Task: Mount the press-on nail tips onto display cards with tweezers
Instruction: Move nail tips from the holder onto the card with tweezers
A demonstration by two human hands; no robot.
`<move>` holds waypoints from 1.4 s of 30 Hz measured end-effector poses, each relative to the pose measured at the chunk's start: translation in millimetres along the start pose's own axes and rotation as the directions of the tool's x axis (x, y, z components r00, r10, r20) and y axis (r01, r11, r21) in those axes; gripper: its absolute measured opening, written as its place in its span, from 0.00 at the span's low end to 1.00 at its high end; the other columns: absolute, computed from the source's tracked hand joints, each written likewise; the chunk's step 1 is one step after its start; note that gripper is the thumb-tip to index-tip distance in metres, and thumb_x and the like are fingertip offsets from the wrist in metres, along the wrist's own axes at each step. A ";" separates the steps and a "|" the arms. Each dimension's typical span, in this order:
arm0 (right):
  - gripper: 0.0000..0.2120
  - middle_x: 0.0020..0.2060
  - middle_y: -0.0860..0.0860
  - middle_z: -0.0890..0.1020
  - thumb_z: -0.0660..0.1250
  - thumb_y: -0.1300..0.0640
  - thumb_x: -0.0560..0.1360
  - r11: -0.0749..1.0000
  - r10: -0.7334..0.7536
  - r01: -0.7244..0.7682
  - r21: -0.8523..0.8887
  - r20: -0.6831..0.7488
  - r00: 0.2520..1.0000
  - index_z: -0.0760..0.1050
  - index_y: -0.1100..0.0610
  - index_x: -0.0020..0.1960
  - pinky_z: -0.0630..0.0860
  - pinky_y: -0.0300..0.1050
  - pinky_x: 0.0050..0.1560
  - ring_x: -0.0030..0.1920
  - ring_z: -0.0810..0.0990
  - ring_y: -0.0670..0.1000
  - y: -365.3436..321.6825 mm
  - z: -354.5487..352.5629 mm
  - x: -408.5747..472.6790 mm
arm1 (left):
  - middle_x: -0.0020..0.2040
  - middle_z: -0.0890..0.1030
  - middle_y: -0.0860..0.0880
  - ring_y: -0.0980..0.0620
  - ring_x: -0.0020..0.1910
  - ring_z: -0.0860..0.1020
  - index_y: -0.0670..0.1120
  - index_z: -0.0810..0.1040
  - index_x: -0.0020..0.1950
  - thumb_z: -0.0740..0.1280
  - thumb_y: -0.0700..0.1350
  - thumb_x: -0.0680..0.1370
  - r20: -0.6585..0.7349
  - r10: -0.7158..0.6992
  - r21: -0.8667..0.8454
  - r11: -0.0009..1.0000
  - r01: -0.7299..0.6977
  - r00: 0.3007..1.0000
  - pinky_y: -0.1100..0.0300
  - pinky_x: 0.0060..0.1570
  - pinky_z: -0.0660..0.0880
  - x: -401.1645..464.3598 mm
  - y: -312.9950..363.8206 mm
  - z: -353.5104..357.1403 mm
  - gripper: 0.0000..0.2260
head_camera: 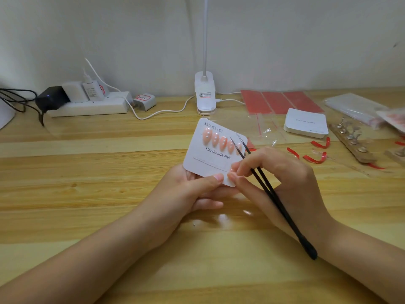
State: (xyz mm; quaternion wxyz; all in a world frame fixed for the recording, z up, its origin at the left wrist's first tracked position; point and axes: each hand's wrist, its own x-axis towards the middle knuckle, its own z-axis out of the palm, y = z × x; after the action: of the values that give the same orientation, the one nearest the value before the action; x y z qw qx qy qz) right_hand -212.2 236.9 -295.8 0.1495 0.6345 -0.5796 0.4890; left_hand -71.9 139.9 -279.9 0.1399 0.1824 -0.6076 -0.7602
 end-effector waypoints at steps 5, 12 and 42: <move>0.05 0.33 0.54 0.81 0.71 0.65 0.68 0.999 0.013 -0.012 -0.032 0.024 1.000 0.76 0.63 0.37 0.74 0.52 0.39 0.36 0.79 0.56 0.8 2.2 0.1 | 0.50 0.84 0.50 0.53 0.48 0.82 0.46 0.78 0.54 0.65 0.44 0.69 -0.019 0.001 -0.009 1.000 -0.002 1.000 0.67 0.37 0.78 1.5 0.6 -0.5 0.15; 0.09 0.41 0.47 0.81 0.71 0.54 0.69 0.970 0.226 -0.214 0.117 -0.108 0.968 0.71 0.48 0.44 0.67 0.30 0.46 0.39 0.74 0.40 -0.7 -2.8 0.8 | 0.46 0.85 0.46 0.50 0.45 0.83 0.43 0.78 0.51 0.60 0.35 0.77 -0.064 -0.046 -0.018 0.999 0.045 0.997 0.68 0.32 0.77 4.9 1.0 -2.1 0.09; 0.12 0.33 0.50 0.77 0.67 0.70 0.71 0.628 0.579 -0.500 0.597 0.071 0.812 0.69 0.55 0.41 0.76 0.34 0.34 0.28 0.79 0.44 2.7 -3.7 7.1 | 0.44 0.85 0.49 0.55 0.38 0.83 0.52 0.84 0.45 0.71 0.46 0.67 -0.060 -0.043 0.161 0.986 0.052 0.997 0.69 0.31 0.75 2.0 1.1 -3.5 0.07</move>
State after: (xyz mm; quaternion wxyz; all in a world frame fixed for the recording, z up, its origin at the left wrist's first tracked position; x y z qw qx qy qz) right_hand -217.3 234.7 -289.5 -0.1719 0.4124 -0.5502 0.7054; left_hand -72.2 135.7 -279.7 0.1234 0.2288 -0.6588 -0.7060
